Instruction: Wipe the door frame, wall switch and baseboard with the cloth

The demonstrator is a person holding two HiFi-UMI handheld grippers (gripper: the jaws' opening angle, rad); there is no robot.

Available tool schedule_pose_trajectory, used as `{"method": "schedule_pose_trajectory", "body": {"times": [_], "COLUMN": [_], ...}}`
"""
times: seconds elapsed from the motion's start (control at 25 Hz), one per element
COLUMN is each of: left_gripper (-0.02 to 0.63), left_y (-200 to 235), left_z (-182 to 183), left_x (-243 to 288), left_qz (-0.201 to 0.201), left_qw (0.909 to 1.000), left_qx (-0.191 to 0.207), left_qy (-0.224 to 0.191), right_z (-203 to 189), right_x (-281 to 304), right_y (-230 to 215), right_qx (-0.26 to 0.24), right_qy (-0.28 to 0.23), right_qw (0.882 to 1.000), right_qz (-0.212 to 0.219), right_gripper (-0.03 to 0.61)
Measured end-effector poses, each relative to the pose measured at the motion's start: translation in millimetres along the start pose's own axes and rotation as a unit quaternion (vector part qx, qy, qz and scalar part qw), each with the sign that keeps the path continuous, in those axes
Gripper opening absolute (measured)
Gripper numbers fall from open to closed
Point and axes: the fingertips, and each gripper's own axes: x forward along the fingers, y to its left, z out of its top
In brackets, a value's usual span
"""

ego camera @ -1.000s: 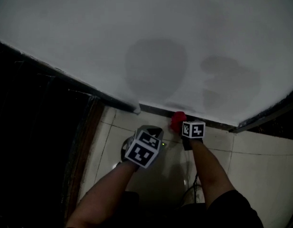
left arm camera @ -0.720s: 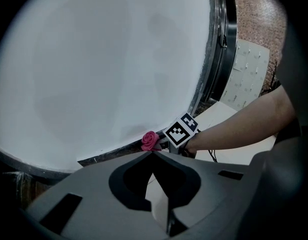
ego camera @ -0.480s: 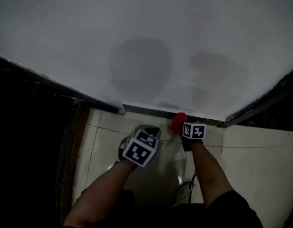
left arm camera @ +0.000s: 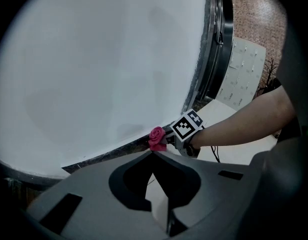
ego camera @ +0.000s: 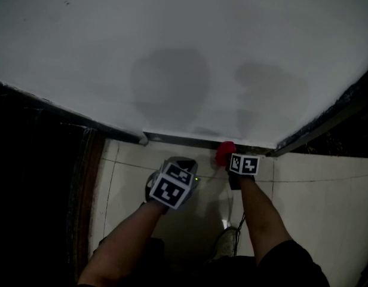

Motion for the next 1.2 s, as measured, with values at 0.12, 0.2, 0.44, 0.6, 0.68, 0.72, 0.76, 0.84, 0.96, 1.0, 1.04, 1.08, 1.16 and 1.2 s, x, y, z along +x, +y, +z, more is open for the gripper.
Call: {"method": "schedule_pose_trajectory", "body": {"times": [0.12, 0.2, 0.44, 0.6, 0.68, 0.72, 0.76, 0.84, 0.96, 1.0, 1.04, 1.08, 1.16, 1.2], "left_gripper": [-0.008, -0.008, -0.008, -0.008, -0.008, -0.008, -0.008, -0.008, -0.008, -0.008, -0.008, -0.008, -0.008, -0.008], "left_y": [-6.4, -10.5, -20.8, -23.5, -25.8, -27.0, -28.4, -32.6, -40.3, -42.4, -44.1, -45.4, -46.7, -47.0], "left_z": [1.0, 1.7, 3.1, 2.7, 3.7, 4.3, 4.9, 6.4, 8.6, 9.2, 9.8, 10.5, 11.4, 11.5], "left_x": [7.0, 11.7, 21.7, 26.3, 29.4, 30.8, 32.3, 35.8, 40.6, 41.8, 42.8, 43.6, 45.1, 45.6], "left_qz": [-0.005, -0.008, -0.017, -0.019, -0.02, -0.02, -0.021, -0.025, -0.031, -0.033, -0.035, -0.036, -0.037, -0.037], "left_qw": [1.0, 0.9999, 0.9998, 0.9998, 0.9997, 0.9997, 0.9997, 0.9996, 0.9994, 0.9993, 0.9992, 0.9992, 0.9991, 0.9991], "left_qx": [0.002, 0.004, 0.01, 0.009, 0.009, 0.009, 0.009, 0.01, 0.014, 0.015, 0.016, 0.017, 0.017, 0.017], "left_qy": [0.003, 0.005, 0.008, 0.008, 0.008, 0.008, 0.008, 0.008, 0.008, 0.008, 0.007, 0.007, 0.006, 0.006], "right_z": [-2.0, -3.7, -6.2, -9.9, -10.8, -10.8, -10.7, -10.8, -11.5, -12.0, -12.8, -13.6, -14.5, -14.5], "right_x": [-4.3, -8.1, -22.4, -29.9, -33.2, -34.5, -35.6, -37.9, -42.1, -43.8, -45.9, -48.1, -53.0, -55.7], "right_y": [-11.4, -22.1, -58.9, -77.6, -86.1, -89.6, -92.6, -98.1, -106.5, -110.0, -114.1, -118.9, -129.8, -135.3], "right_qx": [0.01, 0.019, 0.045, 0.062, 0.07, 0.073, 0.075, 0.077, 0.08, 0.083, 0.087, 0.092, 0.099, 0.102], "right_qy": [0.0, -0.001, -0.009, -0.013, -0.015, -0.016, -0.018, -0.018, -0.019, -0.02, -0.021, -0.021, -0.024, -0.025], "right_qw": [1.0, 1.0, 0.998, 0.996, 0.996, 0.995, 0.995, 0.995, 0.994, 0.994, 0.993, 0.992, 0.99, 0.99], "right_qz": [-0.007, -0.013, -0.037, -0.055, -0.06, -0.063, -0.064, -0.067, -0.072, -0.074, -0.078, -0.083, -0.093, -0.097], "right_gripper": [0.059, 0.058, 0.058, 0.058, 0.058, 0.059, 0.058, 0.058, 0.058, 0.058, 0.058, 0.058, 0.058, 0.058]}}
